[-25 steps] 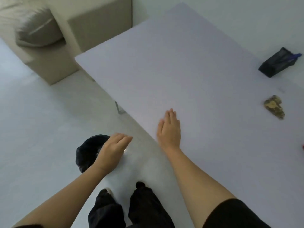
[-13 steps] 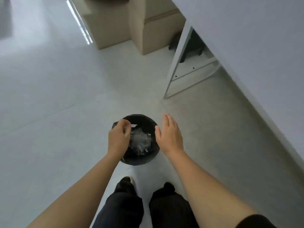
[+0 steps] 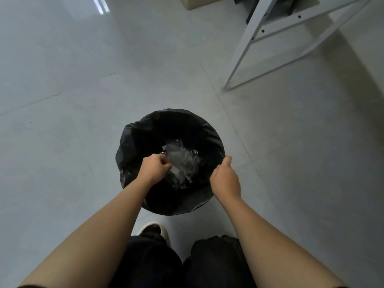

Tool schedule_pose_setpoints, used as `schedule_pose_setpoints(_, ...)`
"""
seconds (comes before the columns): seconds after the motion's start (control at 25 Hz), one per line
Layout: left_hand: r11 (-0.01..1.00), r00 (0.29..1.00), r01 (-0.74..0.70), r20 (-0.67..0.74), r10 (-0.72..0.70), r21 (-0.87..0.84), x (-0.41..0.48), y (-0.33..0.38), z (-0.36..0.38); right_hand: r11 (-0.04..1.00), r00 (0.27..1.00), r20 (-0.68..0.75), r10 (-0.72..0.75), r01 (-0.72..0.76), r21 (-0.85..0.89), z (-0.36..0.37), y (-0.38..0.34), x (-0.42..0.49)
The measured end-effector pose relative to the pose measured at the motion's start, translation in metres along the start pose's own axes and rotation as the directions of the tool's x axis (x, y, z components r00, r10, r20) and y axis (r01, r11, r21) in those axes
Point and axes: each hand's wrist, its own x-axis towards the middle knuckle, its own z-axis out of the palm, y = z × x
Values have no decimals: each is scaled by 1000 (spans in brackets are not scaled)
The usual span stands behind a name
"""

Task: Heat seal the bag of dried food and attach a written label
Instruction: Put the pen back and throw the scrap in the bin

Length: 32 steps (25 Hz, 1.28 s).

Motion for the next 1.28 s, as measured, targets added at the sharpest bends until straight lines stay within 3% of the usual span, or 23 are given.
schedule_pose_setpoints(0.2, 995, 993, 96, -68, -95, 19, -9, 9, -1, 995, 998, 4, -70, 70, -65, -16, -3, -12)
schedule_pose_setpoints(0.4, 994, 985, 101, -147, -94, 37, -84, 48, -70, 970, 976, 19, -218, 219, -102, -100, -39, -73)
schedule_pose_setpoints(0.6, 998, 978, -51, -201, 58, 43, -198, 133, -177, 936, 940, 9, -341, 341, -93, -240, -103, -174)
schedule_pose_setpoints(0.72, 954, 940, -257, -191, 283, 153, -287, 215, -247, 938, 932, -105, -346, 339, -73, -341, -131, -243)
schedule_pose_setpoints(0.84, 856, 854, -464, -140, 500, 227, -348, 297, -283, 968, 930, -278, -240, 252, 7, -419, -127, -287)
schedule_pose_setpoints(0.96, 674, 701, -688, 6, 713, 269, -381, 386, -284, 990, 874, -475, -102, 134, 34, -490, -90, -314)
schedule_pose_setpoints(1.08, 490, 564, -803, 165, 809, 339, -413, 473, -255, 991, 783, -614, 98, -18, 135, -550, -25, -334)
schedule_pose_setpoints(1.28, 218, 327, -925, 360, 874, 312, -489, 574, -160, 926, 603, -706, 372, -185, 330, -613, 109, -378)
